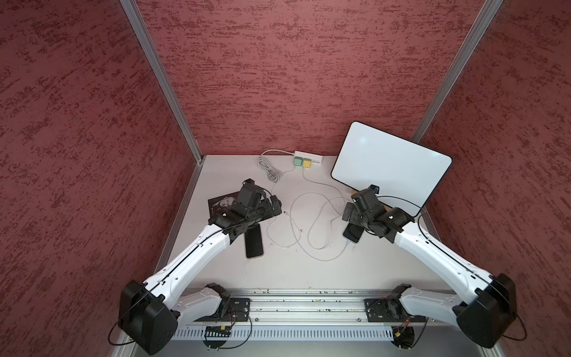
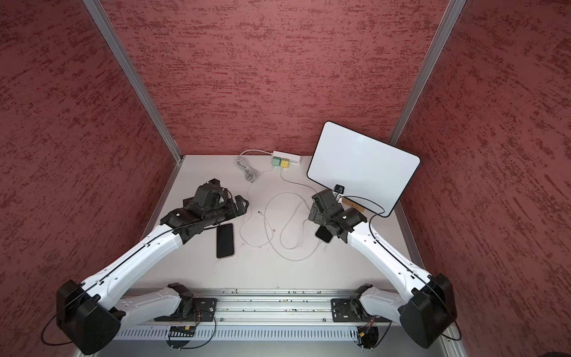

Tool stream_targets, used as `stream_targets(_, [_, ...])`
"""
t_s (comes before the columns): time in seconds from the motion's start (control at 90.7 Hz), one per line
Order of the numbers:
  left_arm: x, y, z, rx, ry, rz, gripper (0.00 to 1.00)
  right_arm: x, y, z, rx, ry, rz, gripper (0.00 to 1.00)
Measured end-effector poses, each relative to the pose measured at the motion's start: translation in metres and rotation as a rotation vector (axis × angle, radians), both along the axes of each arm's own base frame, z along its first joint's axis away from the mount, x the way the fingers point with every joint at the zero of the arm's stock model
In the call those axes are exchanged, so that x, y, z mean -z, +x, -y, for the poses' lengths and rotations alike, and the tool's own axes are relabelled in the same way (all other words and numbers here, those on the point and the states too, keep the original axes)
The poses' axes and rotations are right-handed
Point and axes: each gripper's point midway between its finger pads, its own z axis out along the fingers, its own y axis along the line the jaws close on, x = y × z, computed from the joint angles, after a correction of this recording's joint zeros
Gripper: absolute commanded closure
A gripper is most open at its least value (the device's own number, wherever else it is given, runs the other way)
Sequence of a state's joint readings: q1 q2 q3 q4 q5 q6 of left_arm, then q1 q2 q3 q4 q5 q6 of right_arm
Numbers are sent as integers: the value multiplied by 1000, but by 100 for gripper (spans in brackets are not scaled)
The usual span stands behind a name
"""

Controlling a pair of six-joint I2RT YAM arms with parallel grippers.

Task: Unplug the charging cable from the phone
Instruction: Pick up the phone at the center of the board.

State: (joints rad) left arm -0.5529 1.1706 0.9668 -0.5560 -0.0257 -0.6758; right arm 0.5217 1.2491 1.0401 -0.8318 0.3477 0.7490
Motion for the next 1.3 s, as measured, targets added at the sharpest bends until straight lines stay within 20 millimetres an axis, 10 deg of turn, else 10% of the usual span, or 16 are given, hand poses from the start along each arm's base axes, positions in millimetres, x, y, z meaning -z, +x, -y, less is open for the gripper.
stream_targets(0.419, [22,-31,104,269,127,20,0,55,4,23,138,-1,-257,1])
stream_targets(1.3, [44,-40,115,289,172,0,0,134,10,18,157,26,-434,1])
